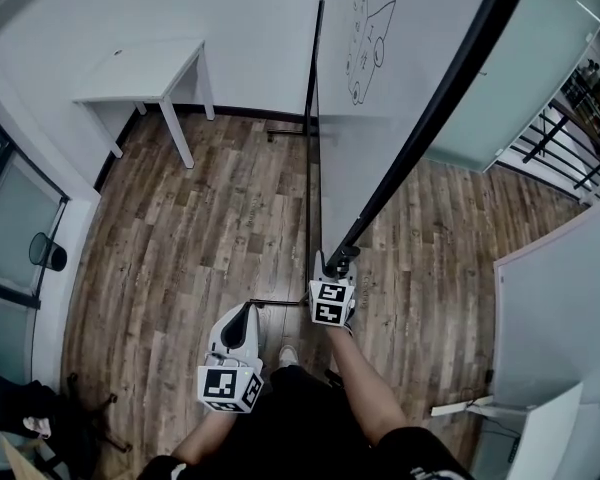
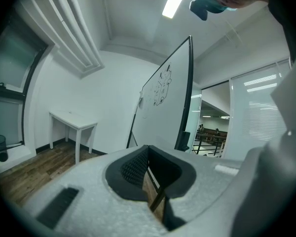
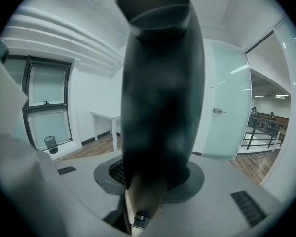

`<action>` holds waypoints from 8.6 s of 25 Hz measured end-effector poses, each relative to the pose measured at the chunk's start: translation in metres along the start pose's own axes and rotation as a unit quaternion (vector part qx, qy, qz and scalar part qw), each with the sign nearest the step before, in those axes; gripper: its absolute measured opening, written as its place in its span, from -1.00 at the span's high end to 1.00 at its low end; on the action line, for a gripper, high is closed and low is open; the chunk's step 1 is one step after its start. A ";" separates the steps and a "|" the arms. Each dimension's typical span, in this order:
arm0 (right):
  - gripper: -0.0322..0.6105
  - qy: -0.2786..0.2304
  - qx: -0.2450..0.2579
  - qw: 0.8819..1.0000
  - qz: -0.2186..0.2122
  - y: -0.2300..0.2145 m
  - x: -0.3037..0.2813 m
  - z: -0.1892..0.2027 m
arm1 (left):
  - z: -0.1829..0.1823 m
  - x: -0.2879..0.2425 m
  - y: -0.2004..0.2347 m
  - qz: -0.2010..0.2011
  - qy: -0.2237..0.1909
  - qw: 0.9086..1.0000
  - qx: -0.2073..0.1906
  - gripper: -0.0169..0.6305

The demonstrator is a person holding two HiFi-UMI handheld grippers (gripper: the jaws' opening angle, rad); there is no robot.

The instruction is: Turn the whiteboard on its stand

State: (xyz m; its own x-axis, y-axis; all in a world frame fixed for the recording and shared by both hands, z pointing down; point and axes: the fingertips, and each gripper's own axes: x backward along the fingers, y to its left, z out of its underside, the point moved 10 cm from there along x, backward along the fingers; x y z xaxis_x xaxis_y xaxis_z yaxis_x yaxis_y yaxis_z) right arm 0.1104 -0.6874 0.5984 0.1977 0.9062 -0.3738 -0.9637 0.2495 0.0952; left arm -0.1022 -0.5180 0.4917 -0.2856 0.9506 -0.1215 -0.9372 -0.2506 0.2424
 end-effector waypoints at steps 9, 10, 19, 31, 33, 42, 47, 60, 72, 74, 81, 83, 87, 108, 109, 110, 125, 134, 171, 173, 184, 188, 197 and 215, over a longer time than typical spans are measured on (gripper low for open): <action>0.45 -0.008 -0.018 1.000 -0.002 0.038 0.020 0.010 | 0.008 0.056 -0.010 0.000 -0.003 1.000 -0.010 0.90; 0.45 -0.010 -0.018 1.000 0.000 0.041 0.022 0.012 | 0.009 0.062 -0.008 -0.003 -0.004 1.000 -0.013 0.90; 0.45 -0.012 -0.019 1.000 -0.008 0.069 0.051 0.021 | 0.005 0.103 0.000 -0.019 -0.025 0.999 -0.018 0.90; 0.45 -0.035 -0.021 0.999 -0.003 0.108 0.119 0.052 | 0.025 0.202 -0.006 -0.038 -0.035 0.999 -0.017 0.90; 0.45 -0.032 -0.023 0.999 -0.003 0.114 0.134 0.054 | 0.029 0.220 -0.007 -0.042 -0.038 0.998 -0.018 0.90; 0.45 -0.034 -0.020 0.999 -0.005 0.138 0.200 0.080 | 0.042 0.309 -0.013 -0.045 -0.039 0.998 -0.018 0.90; 0.45 -0.027 -0.026 0.999 -0.010 0.151 0.230 0.096 | 0.049 0.354 -0.011 -0.041 -0.032 0.998 -0.018 0.90; 0.45 -0.020 -0.013 1.000 -0.001 0.173 0.299 0.118 | 0.053 0.422 -0.019 -0.018 -0.018 1.000 -0.018 0.90; 0.45 -0.017 -0.016 1.000 -0.009 0.183 0.347 0.138 | 0.069 0.462 -0.048 -0.016 -0.010 1.000 -0.006 0.90; 0.45 -0.015 -0.018 1.000 -0.007 0.187 0.355 0.144 | 0.073 0.473 -0.050 -0.017 -0.009 1.000 -0.004 0.90; 0.45 -0.025 -0.013 0.999 -0.021 0.193 0.386 0.158 | 0.084 0.503 -0.072 -0.013 -0.003 1.000 -0.006 0.90; 0.45 -0.027 -0.011 0.999 -0.023 0.196 0.397 0.162 | 0.086 0.513 -0.077 -0.012 -0.005 1.000 -0.009 0.90; 0.45 -0.030 -0.007 0.999 -0.024 0.204 0.421 0.166 | 0.091 0.536 -0.085 -0.012 -0.003 1.000 -0.010 0.90; 0.45 -0.029 0.002 0.999 -0.032 0.236 0.573 0.230 | 0.129 0.719 -0.147 -0.040 -0.026 0.999 -0.008 0.90; 0.45 -0.029 0.002 0.999 -0.033 0.236 0.579 0.231 | 0.131 0.727 -0.149 -0.041 -0.024 0.999 -0.010 0.90; 0.45 -0.030 0.002 0.999 -0.033 0.236 0.586 0.232 | 0.133 0.735 -0.152 -0.042 -0.022 0.999 -0.012 0.90; 0.45 -0.031 0.001 0.999 -0.041 0.260 0.677 0.268 | 0.129 0.787 -0.170 -0.020 -0.007 1.000 -0.020 0.90; 0.45 -0.034 0.005 0.999 -0.023 0.274 0.723 0.289 | 0.127 0.799 -0.149 0.016 0.007 1.000 -0.016 0.90; 0.27 -0.013 -0.025 0.998 -0.047 0.285 0.854 0.293 | 0.111 0.809 -0.115 0.066 0.030 0.997 -0.022 0.90; 0.29 -0.018 -0.043 0.998 -0.047 0.284 0.869 0.291 | 0.109 0.810 -0.116 0.067 0.029 0.997 -0.018 0.90; 0.81 -0.089 -0.114 0.988 -0.047 0.289 0.938 0.245 | 0.103 0.810 -0.123 0.079 0.028 0.996 -0.017 0.90; 0.83 -0.109 -0.127 0.985 -0.049 0.297 0.963 0.234 | 0.106 0.813 -0.123 0.079 0.032 0.996 -0.012 0.90; 0.86 -0.100 -0.125 0.986 -0.049 0.310 0.974 0.239 | 0.117 0.817 -0.125 0.089 0.045 0.995 -0.009 0.90; 0.86 -0.103 -0.139 0.984 -0.052 0.308 0.975 0.237 | 0.123 0.813 -0.127 0.094 0.057 0.994 -0.010 0.90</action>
State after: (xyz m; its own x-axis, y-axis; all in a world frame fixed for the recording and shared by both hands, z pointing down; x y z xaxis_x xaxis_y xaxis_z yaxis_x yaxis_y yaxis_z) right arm 0.0485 0.3540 0.4825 0.3020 0.9379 -0.1707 -0.9428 0.2673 -0.1993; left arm -0.1908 0.3097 0.4804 -0.4760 0.8597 -0.1853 -0.8686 -0.4266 0.2522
